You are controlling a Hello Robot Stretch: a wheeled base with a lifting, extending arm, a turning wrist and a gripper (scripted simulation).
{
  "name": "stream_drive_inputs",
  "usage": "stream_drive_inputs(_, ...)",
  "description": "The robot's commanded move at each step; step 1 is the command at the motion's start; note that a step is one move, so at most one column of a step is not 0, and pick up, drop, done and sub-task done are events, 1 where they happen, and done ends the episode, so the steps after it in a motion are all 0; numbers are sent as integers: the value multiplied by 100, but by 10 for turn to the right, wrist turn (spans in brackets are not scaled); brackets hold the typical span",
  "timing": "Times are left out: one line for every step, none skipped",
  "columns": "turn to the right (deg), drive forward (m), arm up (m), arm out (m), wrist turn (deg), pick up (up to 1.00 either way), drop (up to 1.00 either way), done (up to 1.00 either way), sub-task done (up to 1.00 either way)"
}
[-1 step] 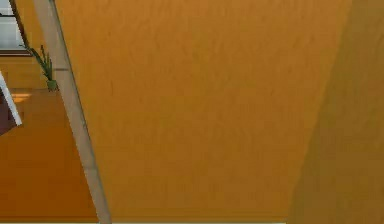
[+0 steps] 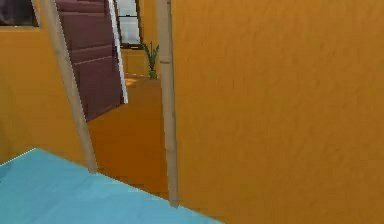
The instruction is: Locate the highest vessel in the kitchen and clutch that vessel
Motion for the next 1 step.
stream_drive_inputs(0, 10, 0, 0, 0, 0, 0, 0, 0)
